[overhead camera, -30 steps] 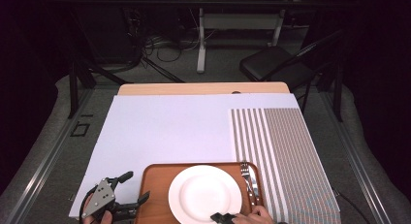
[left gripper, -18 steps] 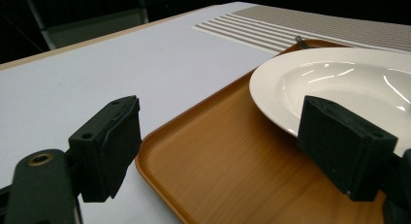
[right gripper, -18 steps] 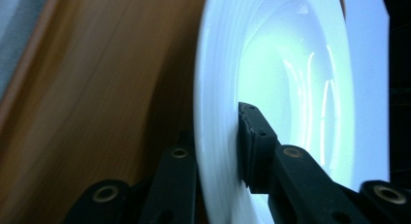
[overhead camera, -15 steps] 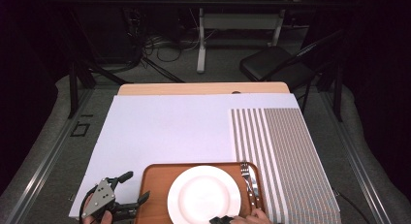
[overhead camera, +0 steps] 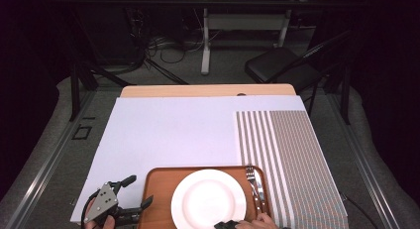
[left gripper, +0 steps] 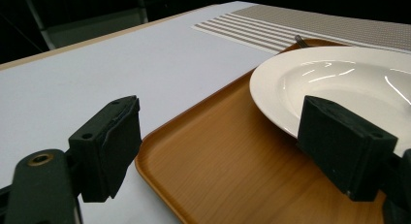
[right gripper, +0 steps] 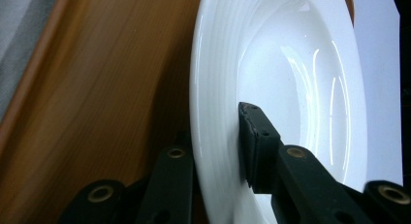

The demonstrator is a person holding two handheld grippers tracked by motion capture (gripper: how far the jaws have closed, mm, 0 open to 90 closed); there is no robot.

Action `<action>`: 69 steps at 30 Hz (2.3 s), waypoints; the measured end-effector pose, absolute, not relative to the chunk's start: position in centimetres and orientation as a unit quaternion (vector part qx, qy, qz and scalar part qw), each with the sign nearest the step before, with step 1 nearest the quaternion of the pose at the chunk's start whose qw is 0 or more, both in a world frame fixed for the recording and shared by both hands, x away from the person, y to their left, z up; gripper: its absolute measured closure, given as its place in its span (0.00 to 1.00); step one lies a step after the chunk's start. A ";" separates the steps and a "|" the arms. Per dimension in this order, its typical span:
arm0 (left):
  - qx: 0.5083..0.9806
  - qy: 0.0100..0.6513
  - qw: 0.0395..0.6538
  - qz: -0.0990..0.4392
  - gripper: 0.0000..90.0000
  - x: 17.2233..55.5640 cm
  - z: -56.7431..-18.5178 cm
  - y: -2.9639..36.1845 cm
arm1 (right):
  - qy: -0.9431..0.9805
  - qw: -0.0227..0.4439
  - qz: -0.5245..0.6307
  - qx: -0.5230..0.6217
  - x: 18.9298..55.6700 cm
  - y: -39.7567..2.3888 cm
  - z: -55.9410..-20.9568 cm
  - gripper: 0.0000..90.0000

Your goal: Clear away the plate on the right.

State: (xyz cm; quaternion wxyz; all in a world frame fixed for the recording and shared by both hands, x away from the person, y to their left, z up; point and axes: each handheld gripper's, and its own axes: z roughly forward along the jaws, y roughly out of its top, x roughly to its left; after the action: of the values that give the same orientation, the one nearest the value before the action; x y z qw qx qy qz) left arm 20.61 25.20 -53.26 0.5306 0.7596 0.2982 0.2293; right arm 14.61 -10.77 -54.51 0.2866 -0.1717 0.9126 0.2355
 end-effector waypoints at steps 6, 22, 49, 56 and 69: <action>0.760 0.298 0.530 0.229 0.17 20.6 -53.3 25.2 | 0.918 0.277 0.232 -0.164 14.5 -10.8 -54.9 0.80; 0.760 0.298 0.530 0.229 0.17 20.6 -53.3 25.2 | 0.923 0.260 0.244 -0.147 14.5 -11.1 -54.7 0.66; 0.761 0.298 0.529 0.229 0.17 20.6 -53.3 25.1 | 0.919 0.253 0.299 -0.041 14.5 -13.8 -52.4 0.23; 0.761 0.299 0.528 0.228 0.17 20.6 -53.3 25.2 | 0.909 0.235 0.345 0.018 15.1 -16.3 -51.6 0.15; 0.761 0.301 0.527 0.229 0.17 20.7 -53.3 25.2 | 0.850 0.255 0.412 0.206 17.9 -21.7 -50.5 0.07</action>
State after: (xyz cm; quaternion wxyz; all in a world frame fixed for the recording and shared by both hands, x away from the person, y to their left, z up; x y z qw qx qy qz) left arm 20.67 25.24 -53.32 0.5273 0.7611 0.3008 0.2286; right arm 17.88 -21.65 -50.51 0.2552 0.2059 0.8500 0.4123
